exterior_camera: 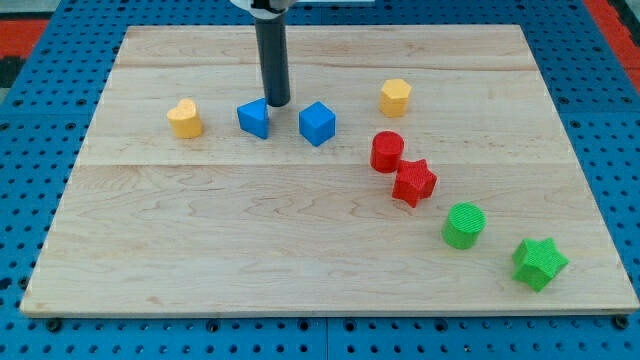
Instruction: Push the heart diagonally to the bottom left of triangle
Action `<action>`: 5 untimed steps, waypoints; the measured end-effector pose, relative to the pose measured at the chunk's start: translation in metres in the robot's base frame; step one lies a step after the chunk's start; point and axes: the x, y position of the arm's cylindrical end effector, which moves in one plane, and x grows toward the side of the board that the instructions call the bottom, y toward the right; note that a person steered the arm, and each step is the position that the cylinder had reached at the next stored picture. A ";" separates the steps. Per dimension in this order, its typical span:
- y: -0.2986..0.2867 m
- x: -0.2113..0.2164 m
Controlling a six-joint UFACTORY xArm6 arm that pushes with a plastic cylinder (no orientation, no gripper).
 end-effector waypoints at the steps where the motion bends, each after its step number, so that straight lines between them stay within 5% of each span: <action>1: -0.032 0.028; 3: -0.026 0.084; 5: -0.075 -0.010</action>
